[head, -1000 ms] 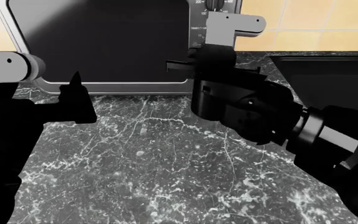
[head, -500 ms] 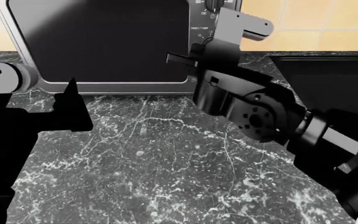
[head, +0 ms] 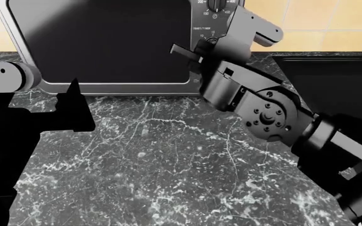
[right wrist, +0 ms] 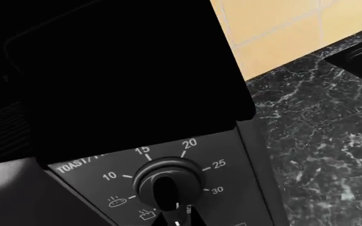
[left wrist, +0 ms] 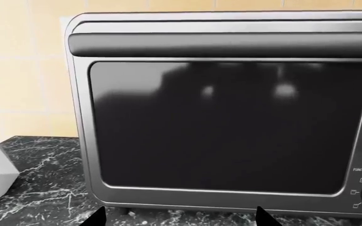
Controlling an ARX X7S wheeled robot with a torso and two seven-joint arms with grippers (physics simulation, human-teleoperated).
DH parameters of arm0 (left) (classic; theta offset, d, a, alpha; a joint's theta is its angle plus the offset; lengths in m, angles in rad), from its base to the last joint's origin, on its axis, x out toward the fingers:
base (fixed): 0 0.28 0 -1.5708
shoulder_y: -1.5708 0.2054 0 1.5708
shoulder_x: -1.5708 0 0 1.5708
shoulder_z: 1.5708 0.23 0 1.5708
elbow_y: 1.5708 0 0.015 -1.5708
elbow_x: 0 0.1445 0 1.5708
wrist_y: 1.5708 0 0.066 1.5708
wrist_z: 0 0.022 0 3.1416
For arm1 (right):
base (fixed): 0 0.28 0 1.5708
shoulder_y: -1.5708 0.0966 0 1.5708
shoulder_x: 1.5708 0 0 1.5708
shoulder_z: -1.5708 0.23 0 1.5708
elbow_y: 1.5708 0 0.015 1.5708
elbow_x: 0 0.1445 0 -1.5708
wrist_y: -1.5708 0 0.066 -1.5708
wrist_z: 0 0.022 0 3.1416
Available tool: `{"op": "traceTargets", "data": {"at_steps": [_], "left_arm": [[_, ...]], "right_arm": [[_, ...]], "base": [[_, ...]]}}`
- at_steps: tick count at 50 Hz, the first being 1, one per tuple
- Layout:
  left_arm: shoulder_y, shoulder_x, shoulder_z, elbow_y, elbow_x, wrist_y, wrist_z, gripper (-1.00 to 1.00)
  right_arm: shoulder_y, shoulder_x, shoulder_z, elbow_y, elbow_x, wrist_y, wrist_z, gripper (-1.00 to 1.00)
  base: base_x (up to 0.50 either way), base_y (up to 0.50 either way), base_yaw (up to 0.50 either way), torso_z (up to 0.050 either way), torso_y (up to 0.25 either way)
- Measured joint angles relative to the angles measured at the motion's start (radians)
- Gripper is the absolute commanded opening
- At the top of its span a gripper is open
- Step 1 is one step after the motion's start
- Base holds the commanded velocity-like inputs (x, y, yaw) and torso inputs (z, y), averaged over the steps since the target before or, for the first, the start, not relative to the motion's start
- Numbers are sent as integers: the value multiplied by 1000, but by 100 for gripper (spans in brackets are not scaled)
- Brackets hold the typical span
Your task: Turn on the toaster oven by setting the timer.
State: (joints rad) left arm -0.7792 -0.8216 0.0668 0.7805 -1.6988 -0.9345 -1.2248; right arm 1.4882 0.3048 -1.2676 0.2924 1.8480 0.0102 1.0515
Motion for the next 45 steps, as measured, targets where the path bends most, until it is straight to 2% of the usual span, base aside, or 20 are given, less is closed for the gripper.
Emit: {"op": "traceTargets", "data": {"at_steps": [45], "left_arm": [[10, -13, 6, 5, 3, 19, 4, 100]], "right_arm": [[-41, 14, 143, 11, 172, -36, -70, -100]], "base": [[14, 3, 8, 0, 0]]}}
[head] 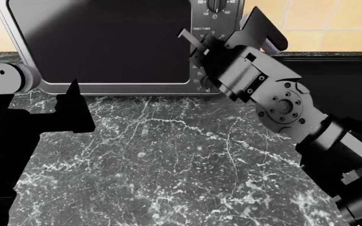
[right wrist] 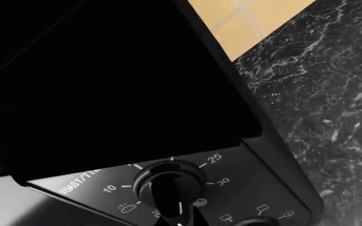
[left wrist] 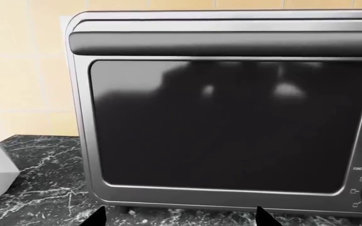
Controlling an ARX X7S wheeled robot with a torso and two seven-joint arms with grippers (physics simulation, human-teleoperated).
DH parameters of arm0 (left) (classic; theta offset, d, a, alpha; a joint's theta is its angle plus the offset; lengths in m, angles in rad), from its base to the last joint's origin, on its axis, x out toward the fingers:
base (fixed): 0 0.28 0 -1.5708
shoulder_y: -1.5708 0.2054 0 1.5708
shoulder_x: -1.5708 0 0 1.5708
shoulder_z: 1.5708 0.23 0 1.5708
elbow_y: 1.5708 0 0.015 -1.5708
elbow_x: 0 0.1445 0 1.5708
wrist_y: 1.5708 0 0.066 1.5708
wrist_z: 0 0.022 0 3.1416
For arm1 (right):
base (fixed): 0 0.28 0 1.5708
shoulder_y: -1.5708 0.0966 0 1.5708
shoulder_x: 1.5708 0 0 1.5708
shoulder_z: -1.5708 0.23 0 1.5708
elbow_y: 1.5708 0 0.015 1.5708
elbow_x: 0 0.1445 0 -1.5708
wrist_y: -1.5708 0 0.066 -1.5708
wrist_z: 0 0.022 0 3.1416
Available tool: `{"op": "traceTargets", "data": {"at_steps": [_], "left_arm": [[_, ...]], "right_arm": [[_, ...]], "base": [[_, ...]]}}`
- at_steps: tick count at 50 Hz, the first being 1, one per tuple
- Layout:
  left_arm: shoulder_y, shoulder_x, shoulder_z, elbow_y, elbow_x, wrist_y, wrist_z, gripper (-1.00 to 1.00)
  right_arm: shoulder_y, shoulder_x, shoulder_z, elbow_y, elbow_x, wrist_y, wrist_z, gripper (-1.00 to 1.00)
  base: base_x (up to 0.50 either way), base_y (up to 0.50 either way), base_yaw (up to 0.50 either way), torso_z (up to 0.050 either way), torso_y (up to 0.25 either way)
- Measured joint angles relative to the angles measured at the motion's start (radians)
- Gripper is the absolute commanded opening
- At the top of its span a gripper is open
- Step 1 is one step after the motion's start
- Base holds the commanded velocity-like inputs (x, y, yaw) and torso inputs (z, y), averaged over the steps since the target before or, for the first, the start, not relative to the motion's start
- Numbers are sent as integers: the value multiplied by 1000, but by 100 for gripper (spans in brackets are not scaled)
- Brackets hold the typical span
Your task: Turn on the toaster oven by setting the timer.
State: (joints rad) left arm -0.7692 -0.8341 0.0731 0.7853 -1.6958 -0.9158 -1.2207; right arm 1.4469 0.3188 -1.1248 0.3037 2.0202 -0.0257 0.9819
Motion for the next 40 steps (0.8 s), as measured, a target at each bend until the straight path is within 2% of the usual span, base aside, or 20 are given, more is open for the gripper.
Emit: {"op": "traceTargets", "data": {"at_steps": [40], "left_arm": [[16, -15, 1, 13, -4, 18, 0, 100]], "right_arm": [[-54, 10, 117, 3, 122, -32, -67, -100]], "base": [[13, 4, 10, 0, 0]]}}
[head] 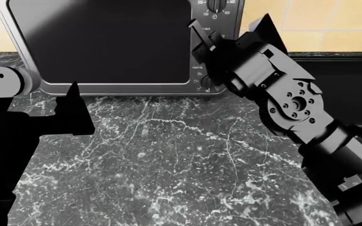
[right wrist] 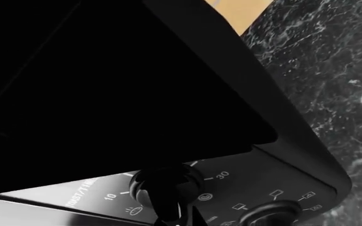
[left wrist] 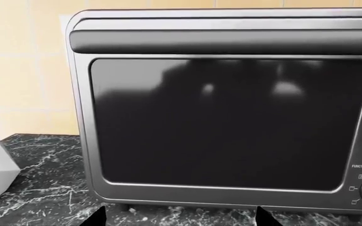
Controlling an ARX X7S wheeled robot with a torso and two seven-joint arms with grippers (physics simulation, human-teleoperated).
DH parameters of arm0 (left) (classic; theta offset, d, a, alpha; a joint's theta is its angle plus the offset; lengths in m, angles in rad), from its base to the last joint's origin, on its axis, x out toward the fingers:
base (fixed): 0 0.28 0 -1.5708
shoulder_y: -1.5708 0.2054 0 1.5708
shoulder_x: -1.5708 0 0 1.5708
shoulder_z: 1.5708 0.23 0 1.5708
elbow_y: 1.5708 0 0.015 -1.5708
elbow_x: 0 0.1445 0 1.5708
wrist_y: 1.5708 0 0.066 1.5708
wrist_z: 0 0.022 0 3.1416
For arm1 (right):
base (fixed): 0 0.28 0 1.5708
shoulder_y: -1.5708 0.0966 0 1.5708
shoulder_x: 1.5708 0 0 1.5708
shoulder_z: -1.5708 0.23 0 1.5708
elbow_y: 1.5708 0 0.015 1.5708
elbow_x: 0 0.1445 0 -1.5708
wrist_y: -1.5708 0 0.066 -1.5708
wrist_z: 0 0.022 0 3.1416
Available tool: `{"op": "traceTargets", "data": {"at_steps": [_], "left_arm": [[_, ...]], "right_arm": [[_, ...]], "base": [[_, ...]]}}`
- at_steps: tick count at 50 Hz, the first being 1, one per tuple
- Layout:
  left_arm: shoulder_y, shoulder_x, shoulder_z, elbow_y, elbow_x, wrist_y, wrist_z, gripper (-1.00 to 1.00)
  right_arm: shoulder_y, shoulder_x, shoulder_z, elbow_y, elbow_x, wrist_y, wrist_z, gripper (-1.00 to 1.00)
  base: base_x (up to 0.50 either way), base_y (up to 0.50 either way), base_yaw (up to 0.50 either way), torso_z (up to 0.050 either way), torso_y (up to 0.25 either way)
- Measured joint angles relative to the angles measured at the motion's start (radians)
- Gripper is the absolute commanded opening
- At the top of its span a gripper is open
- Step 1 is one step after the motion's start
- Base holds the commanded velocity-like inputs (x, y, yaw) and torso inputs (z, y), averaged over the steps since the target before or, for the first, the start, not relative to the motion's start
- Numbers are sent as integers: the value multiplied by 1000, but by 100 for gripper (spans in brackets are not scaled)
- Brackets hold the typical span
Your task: Turn on the toaster oven by setting the timer.
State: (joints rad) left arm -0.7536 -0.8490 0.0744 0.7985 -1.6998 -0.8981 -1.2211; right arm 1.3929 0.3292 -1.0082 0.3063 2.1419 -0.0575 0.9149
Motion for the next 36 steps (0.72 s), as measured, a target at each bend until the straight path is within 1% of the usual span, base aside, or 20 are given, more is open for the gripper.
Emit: {"op": "traceTargets", "data": {"at_steps": [36], "left_arm": [[-5, 1, 16, -10, 13, 7, 5, 100]], "right_arm": [[-57, 3, 70, -17, 45, -38, -62, -100]], "base": [[8, 3, 7, 0, 0]]}}
